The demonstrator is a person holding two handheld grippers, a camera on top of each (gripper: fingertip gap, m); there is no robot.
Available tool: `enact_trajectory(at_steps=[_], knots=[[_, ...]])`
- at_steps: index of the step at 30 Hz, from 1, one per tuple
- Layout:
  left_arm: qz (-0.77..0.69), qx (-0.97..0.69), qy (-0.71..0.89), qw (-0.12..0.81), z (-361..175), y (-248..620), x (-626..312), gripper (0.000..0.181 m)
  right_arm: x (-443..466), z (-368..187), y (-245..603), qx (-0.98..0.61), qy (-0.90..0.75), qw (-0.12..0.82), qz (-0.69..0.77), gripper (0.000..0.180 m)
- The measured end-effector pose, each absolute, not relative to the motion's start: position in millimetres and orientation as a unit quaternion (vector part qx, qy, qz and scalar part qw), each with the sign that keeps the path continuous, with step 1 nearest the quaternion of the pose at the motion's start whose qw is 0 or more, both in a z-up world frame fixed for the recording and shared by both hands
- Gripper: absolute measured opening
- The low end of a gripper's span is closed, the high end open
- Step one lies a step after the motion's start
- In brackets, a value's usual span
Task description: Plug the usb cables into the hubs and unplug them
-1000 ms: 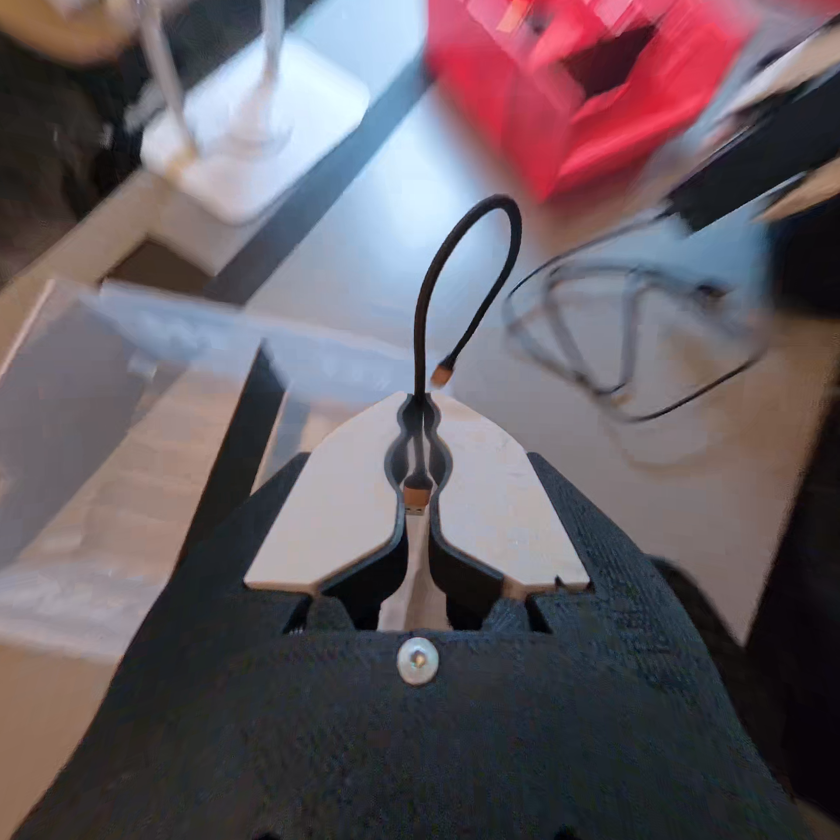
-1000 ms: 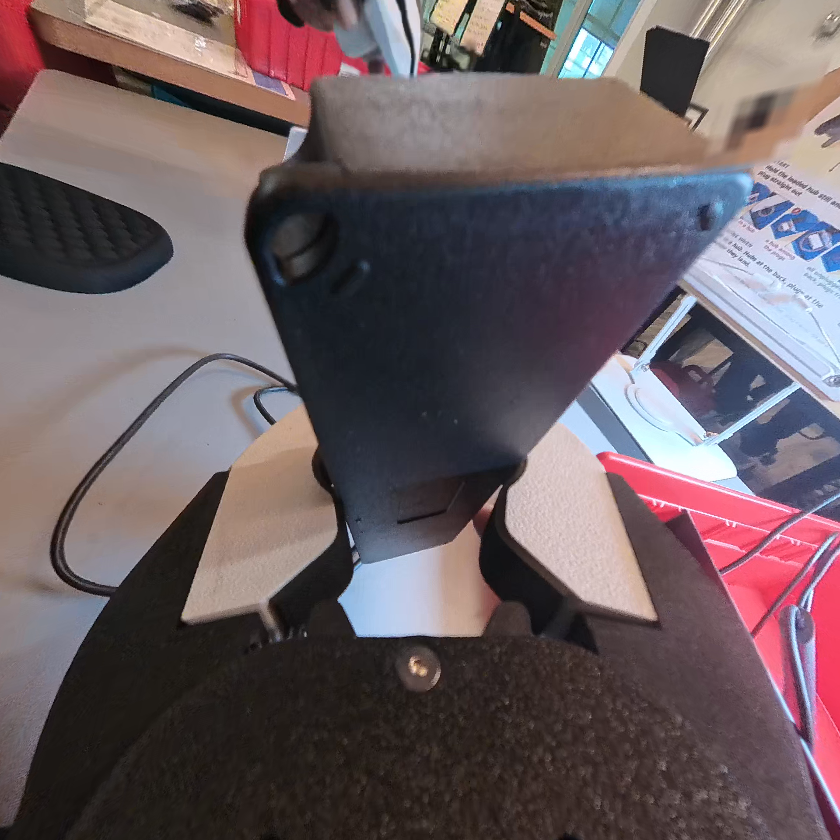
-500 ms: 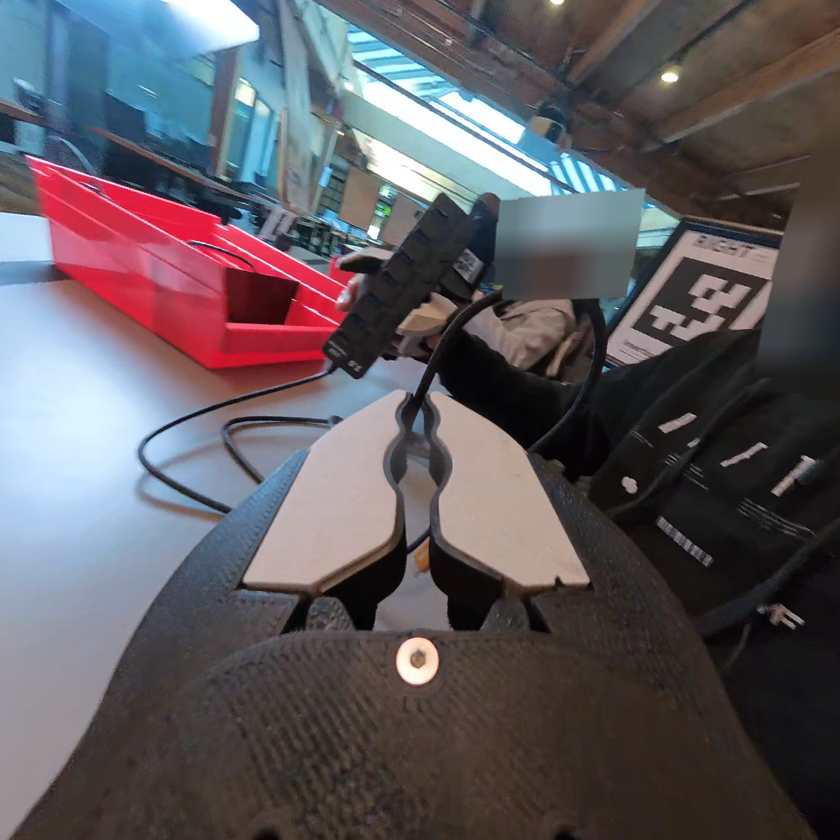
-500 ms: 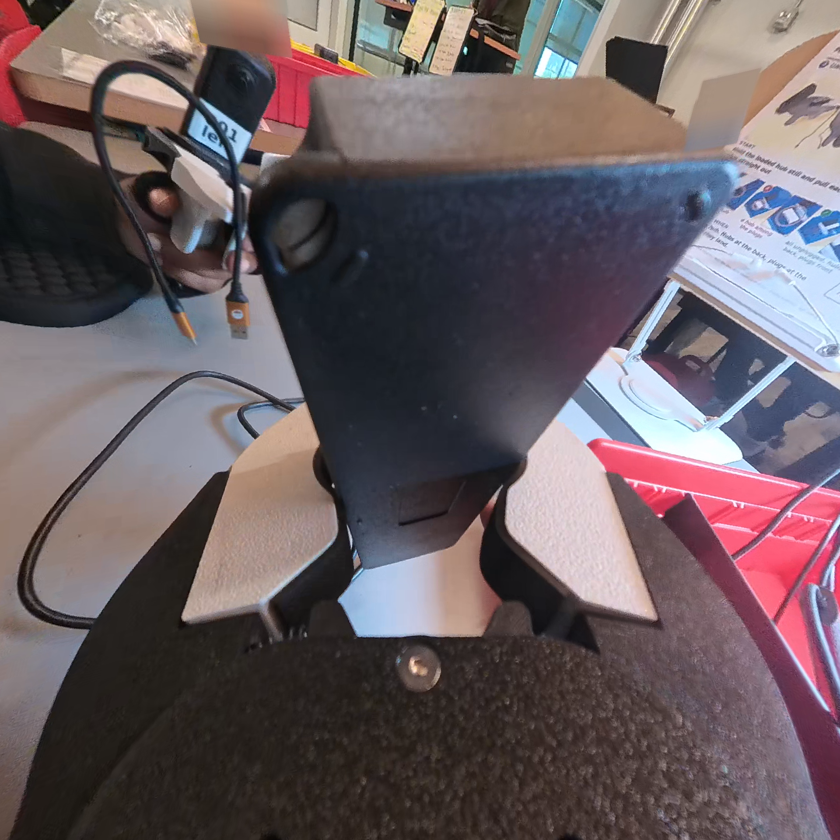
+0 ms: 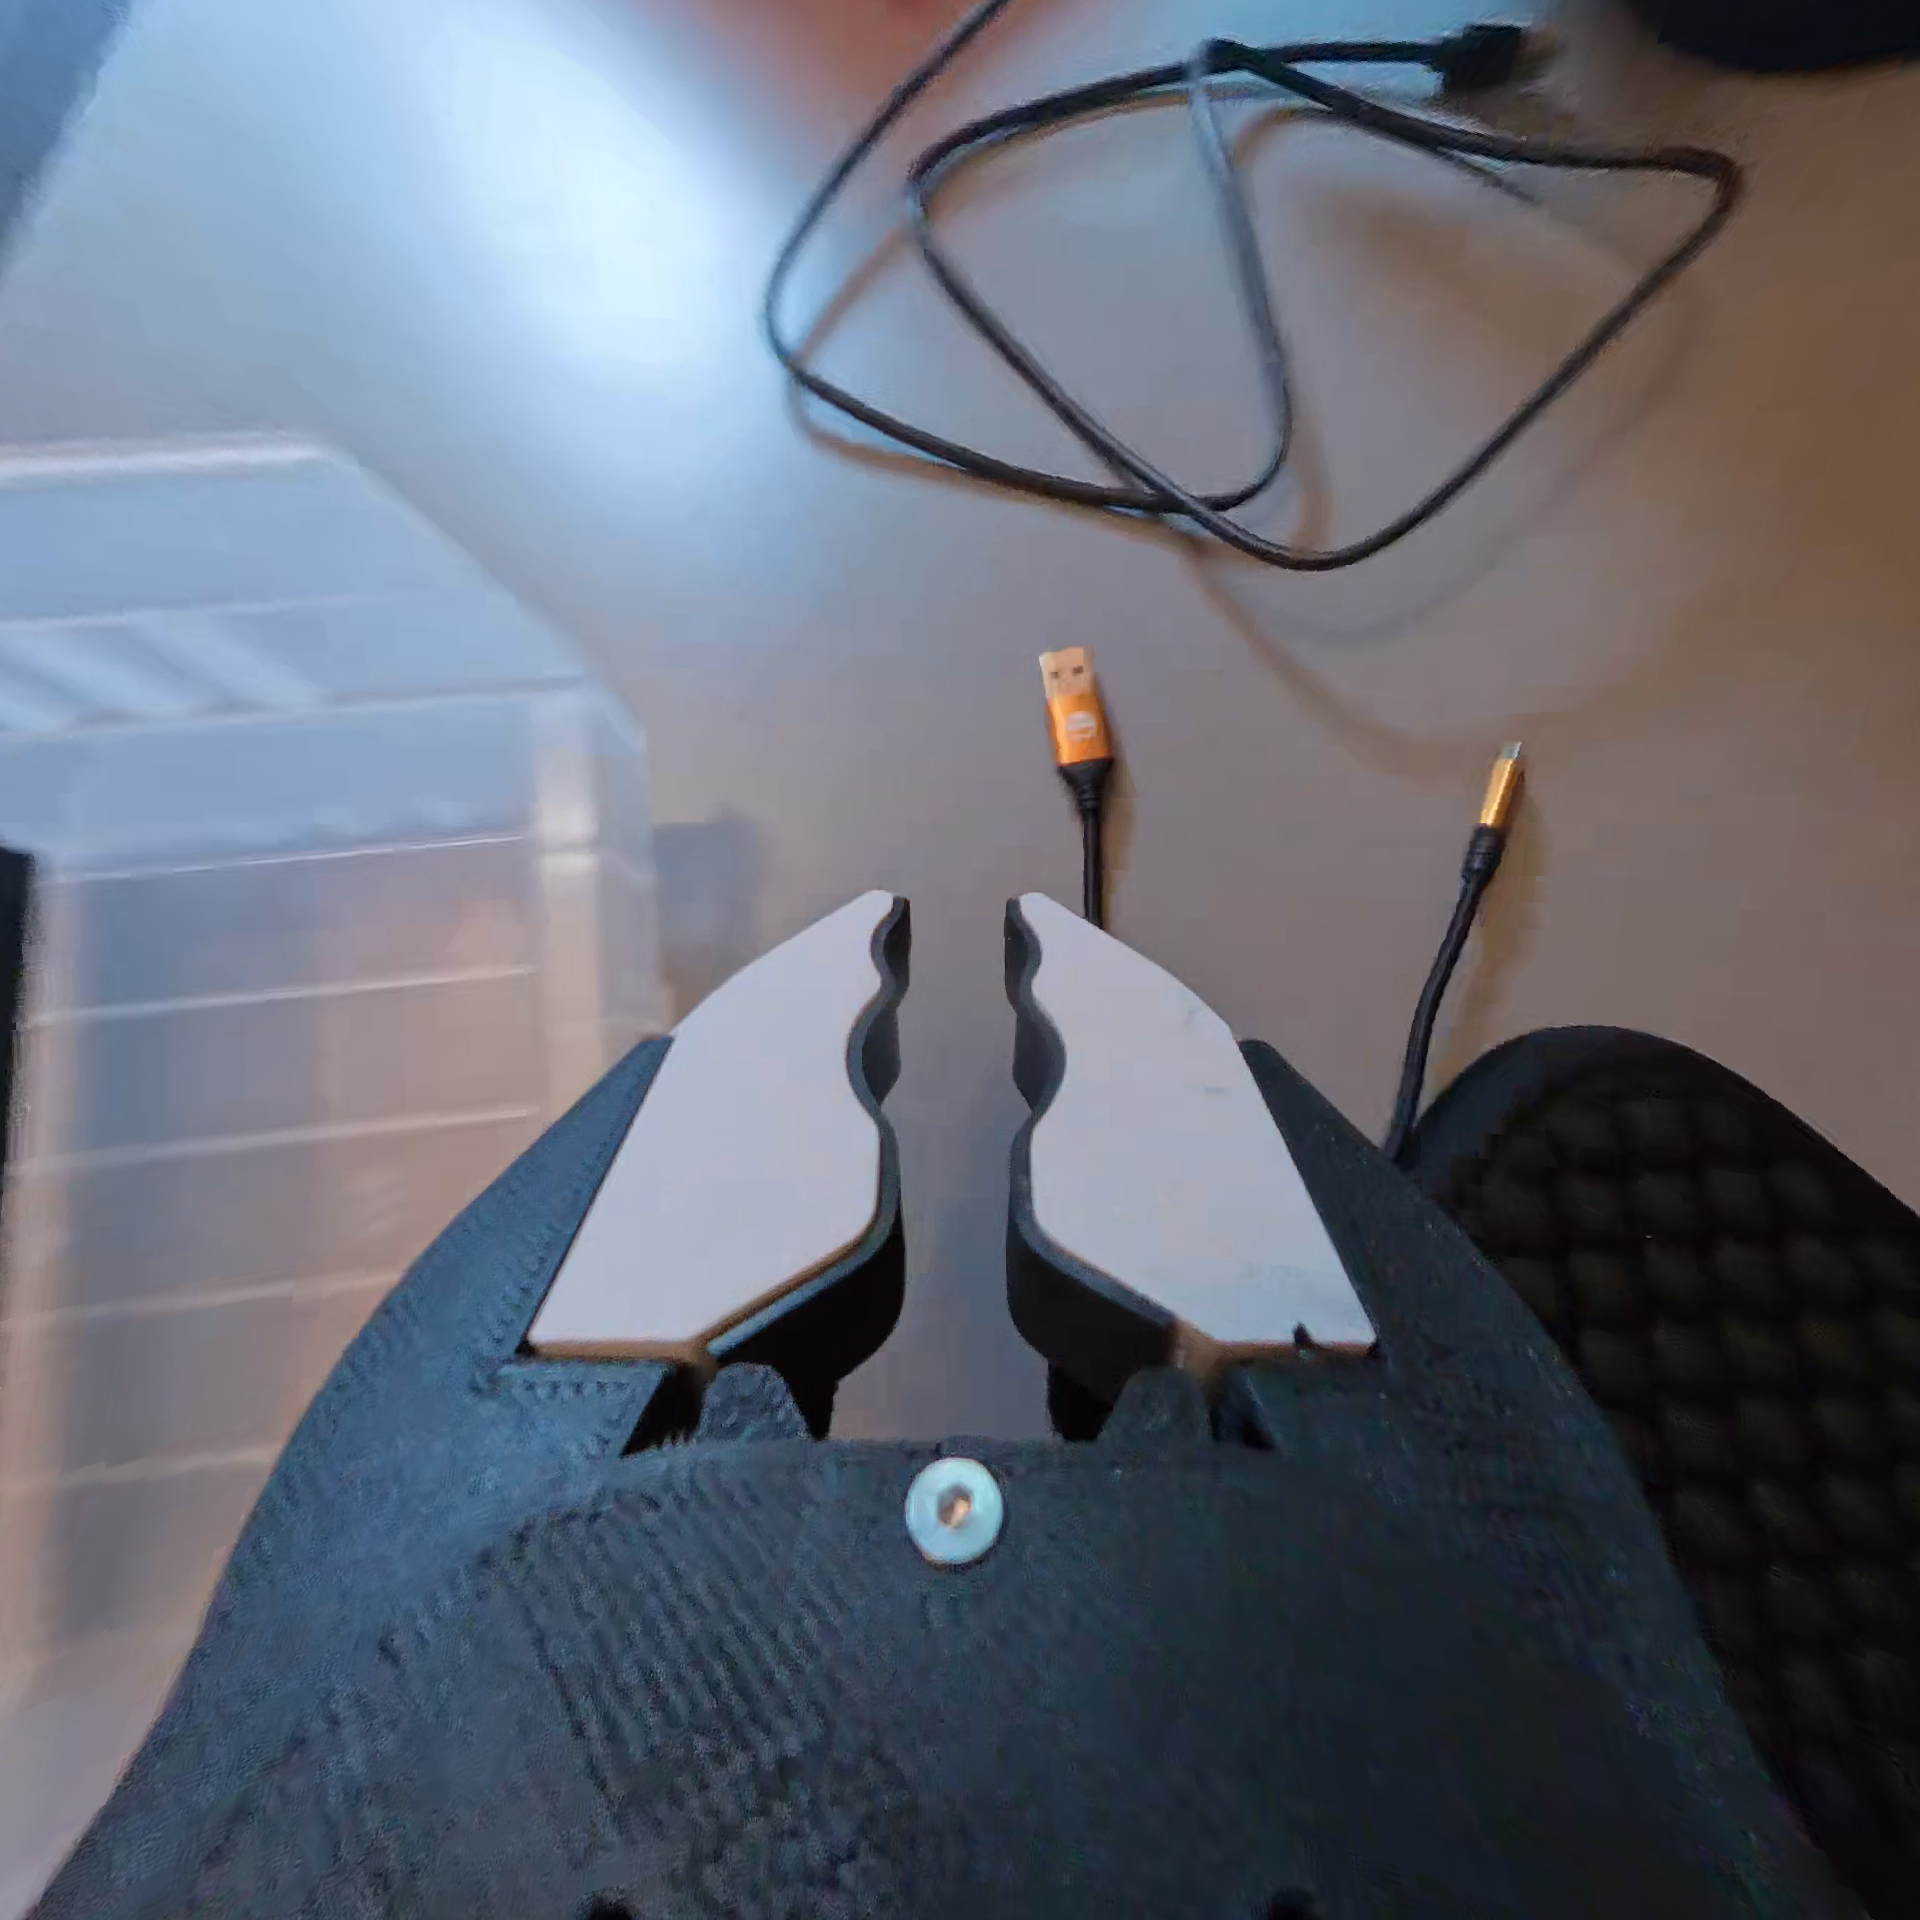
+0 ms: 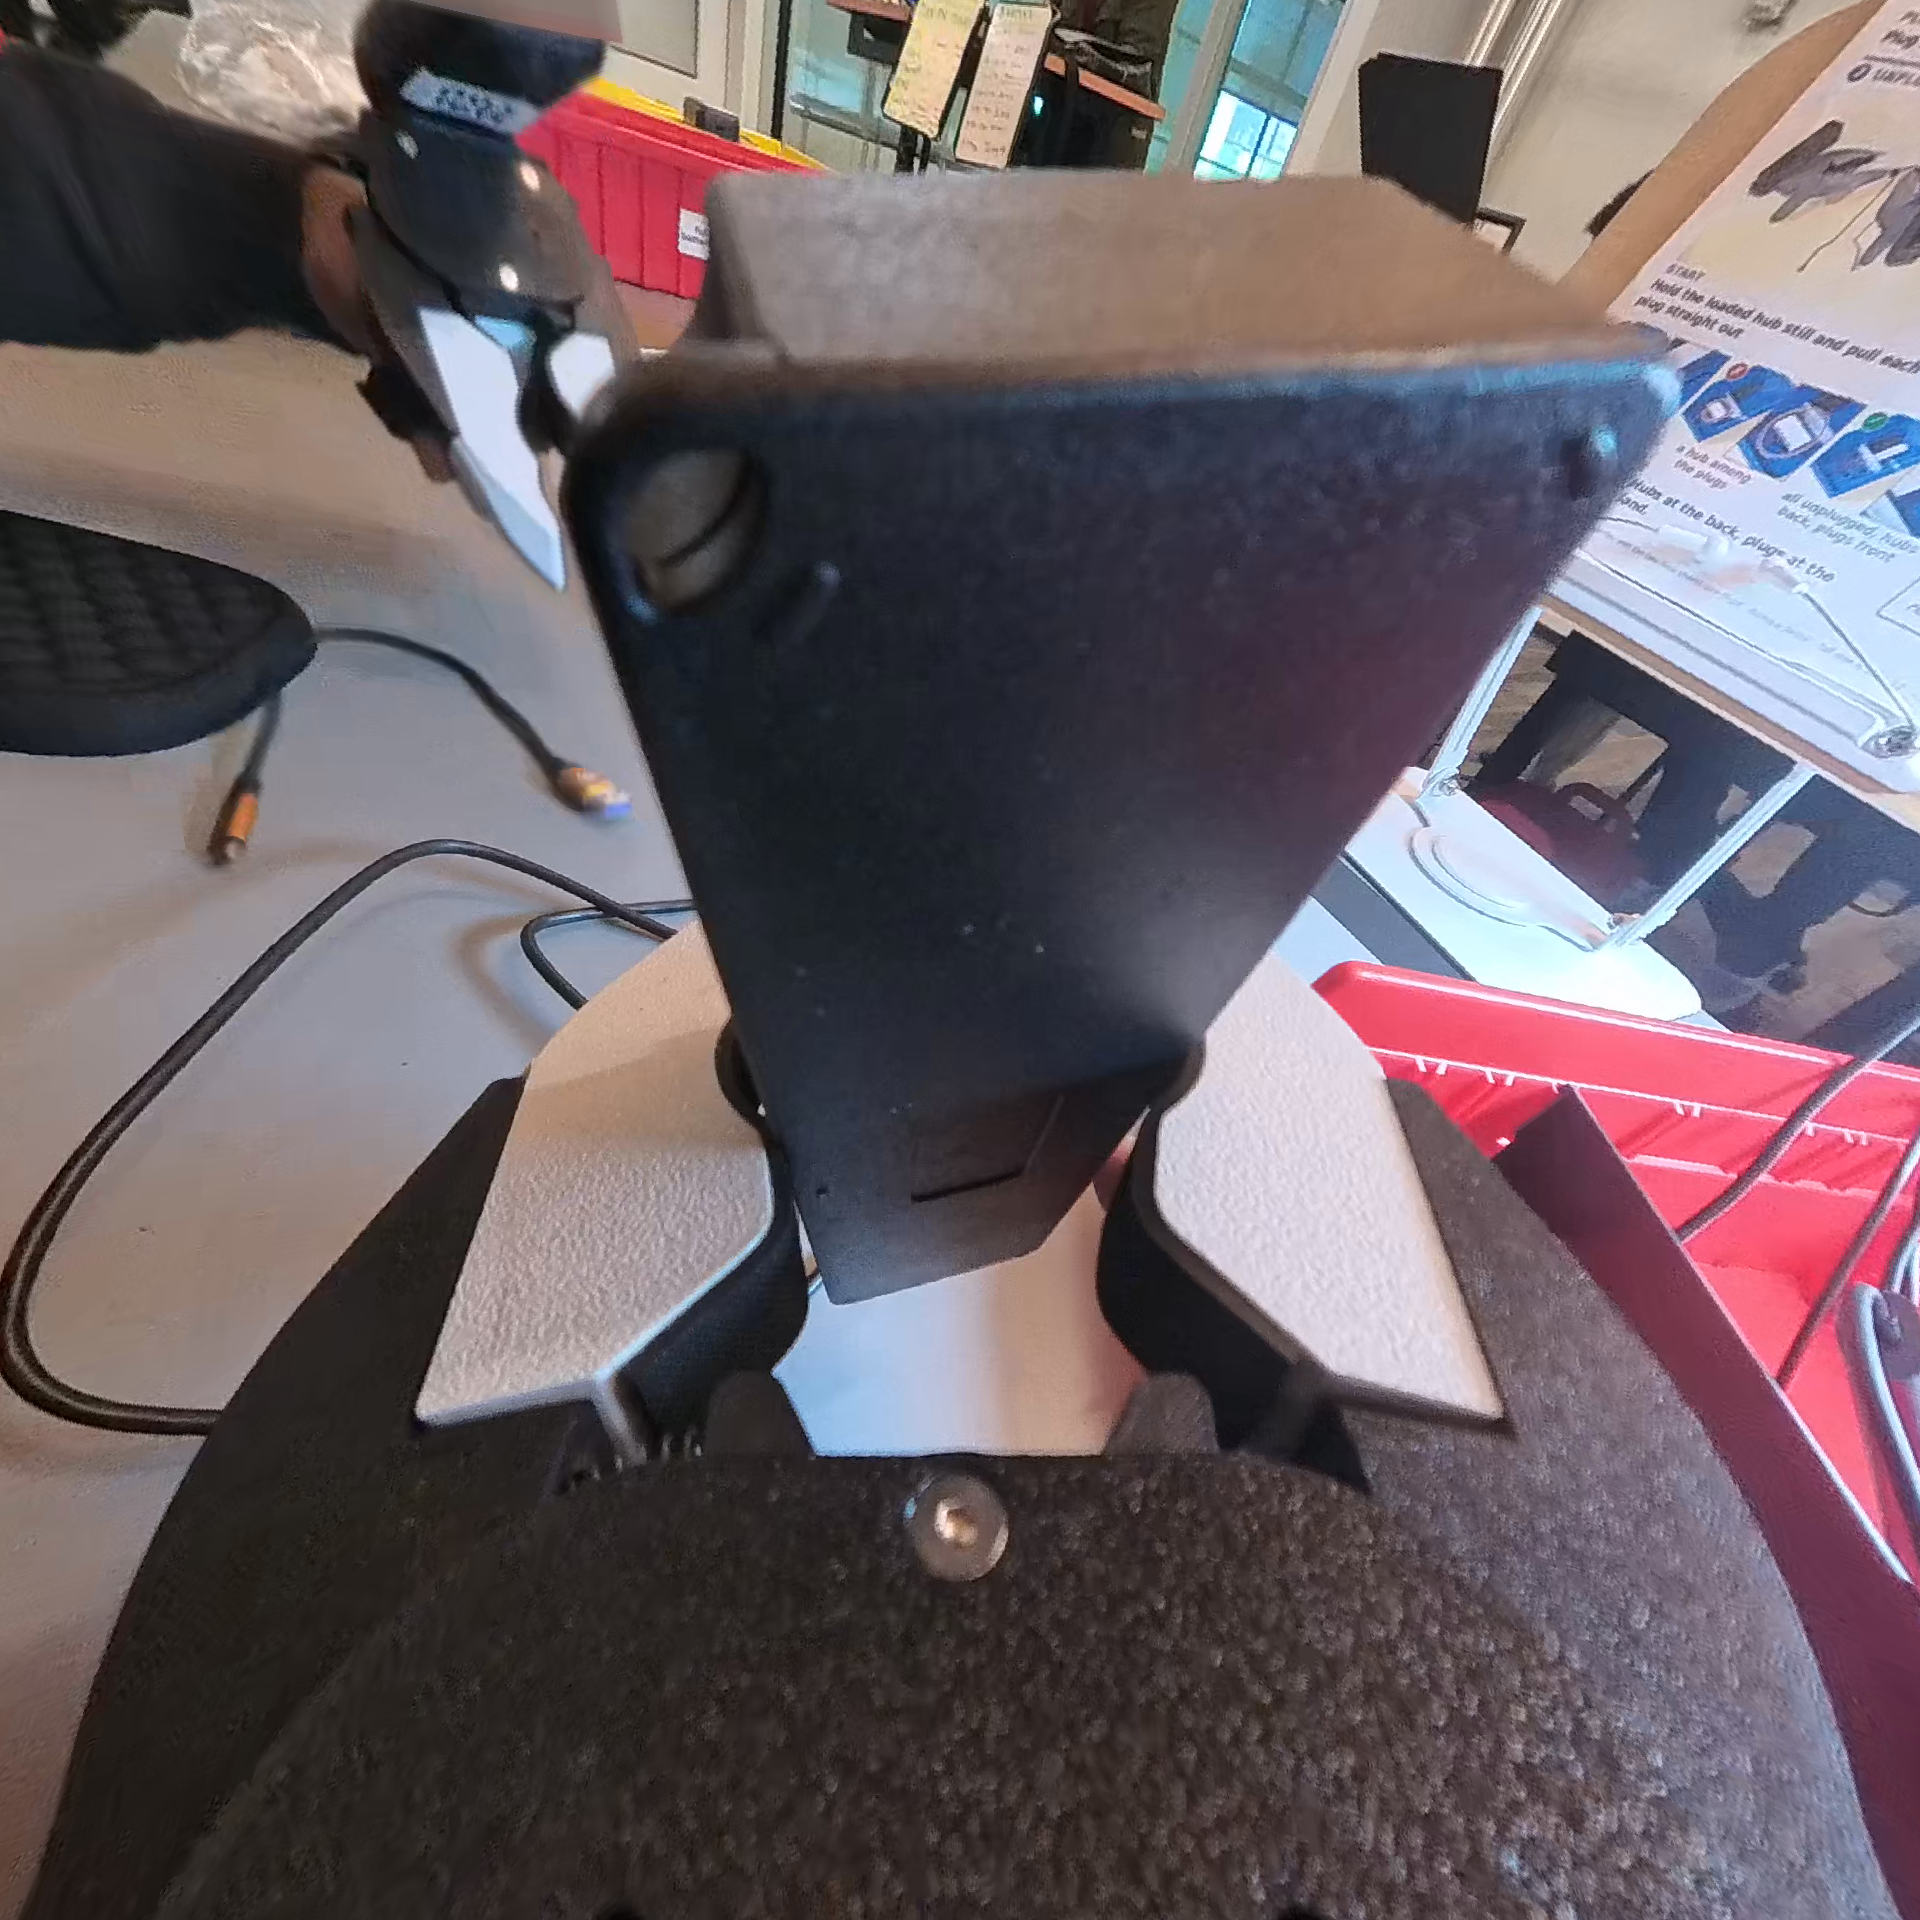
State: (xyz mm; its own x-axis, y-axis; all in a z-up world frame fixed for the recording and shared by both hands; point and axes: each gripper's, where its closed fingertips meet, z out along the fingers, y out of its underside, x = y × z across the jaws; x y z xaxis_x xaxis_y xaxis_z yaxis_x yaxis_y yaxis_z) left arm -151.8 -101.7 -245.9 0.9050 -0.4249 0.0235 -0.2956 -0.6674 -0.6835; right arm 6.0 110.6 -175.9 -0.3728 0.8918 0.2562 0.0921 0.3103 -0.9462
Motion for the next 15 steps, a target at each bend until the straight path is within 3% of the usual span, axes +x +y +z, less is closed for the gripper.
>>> enact_trajectory(at_steps=[4,9,11,15], knots=[[-0.073,-0.919,0.169,0.348,-239,-93,-146,0.021,6,-178,108,-0.355,-0.692,0.428,0.461,0.071],[-0.053,-0.942,0.19,0.27,-292,-83,-117,0.039,6,-182,106,-0.353,-0.7,0.425,0.453,0.071],[-0.065,-0.943,0.181,0.272,-304,-74,-110,0.038,6,-183,106,-0.354,-0.702,0.424,0.451,0.07],[-0.059,-0.939,0.184,0.284,-303,-61,-105,0.015,6,-184,106,-0.352,-0.705,0.426,0.445,0.071]])
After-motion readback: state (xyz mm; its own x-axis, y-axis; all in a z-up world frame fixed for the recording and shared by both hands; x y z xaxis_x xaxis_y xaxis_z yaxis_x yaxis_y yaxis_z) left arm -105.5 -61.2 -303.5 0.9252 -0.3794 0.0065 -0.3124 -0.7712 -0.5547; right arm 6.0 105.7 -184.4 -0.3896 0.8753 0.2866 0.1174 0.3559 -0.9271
